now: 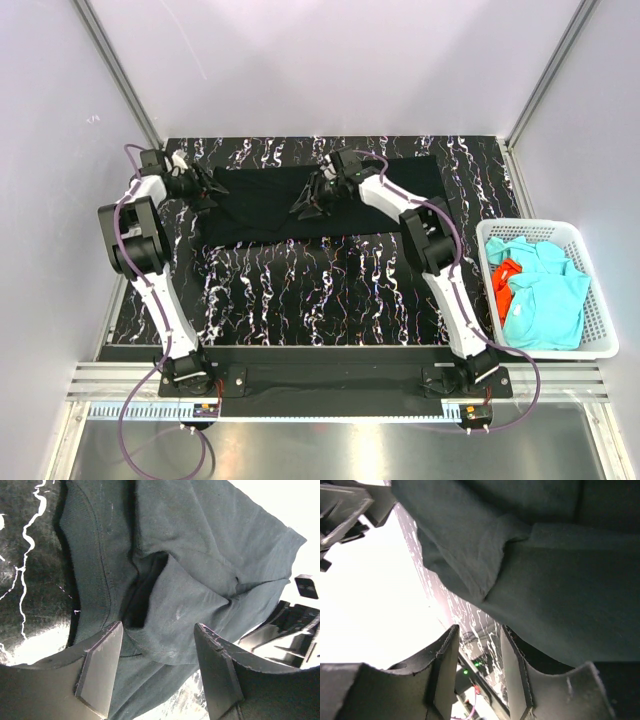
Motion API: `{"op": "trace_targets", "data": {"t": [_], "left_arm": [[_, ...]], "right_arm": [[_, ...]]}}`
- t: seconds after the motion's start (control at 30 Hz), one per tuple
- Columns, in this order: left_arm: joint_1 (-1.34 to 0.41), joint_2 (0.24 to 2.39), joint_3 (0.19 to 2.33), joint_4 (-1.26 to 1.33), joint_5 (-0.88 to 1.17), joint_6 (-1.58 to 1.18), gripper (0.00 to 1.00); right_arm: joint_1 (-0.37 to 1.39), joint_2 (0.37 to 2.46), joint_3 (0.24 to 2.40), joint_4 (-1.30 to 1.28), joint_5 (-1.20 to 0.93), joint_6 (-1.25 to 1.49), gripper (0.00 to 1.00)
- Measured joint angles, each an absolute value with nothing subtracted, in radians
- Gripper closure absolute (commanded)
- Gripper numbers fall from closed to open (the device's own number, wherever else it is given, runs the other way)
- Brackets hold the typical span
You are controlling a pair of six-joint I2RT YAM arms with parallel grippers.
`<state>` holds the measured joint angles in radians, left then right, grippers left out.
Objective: Fold and stack the t-shirts
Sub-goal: Fold the tshirt
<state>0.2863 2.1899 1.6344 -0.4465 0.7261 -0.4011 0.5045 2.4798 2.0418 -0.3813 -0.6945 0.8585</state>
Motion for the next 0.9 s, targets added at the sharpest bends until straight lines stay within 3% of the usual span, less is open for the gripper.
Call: {"op": "trace_targets", "data": {"t": [0.23,0.63,0.9], "left_arm": [[0.281,2.218,1.650,-0.444,0.746,-0.390,0.39],[0.278,2.230,1.646,-0.447,0.775,-0.401,0.80],[0.278,2.229,1.627,-0.459,0.780,-0.463,0.90]], "right_arm": [[0.529,2.524,2.045,-0.350,-0.666,0.957,0.54],[0.565,2.569,2.077,-0.309,-0.638,1.029,0.62],[0.572,2.593,2.112,-0.302,-0.637,1.051,0.64]]}}
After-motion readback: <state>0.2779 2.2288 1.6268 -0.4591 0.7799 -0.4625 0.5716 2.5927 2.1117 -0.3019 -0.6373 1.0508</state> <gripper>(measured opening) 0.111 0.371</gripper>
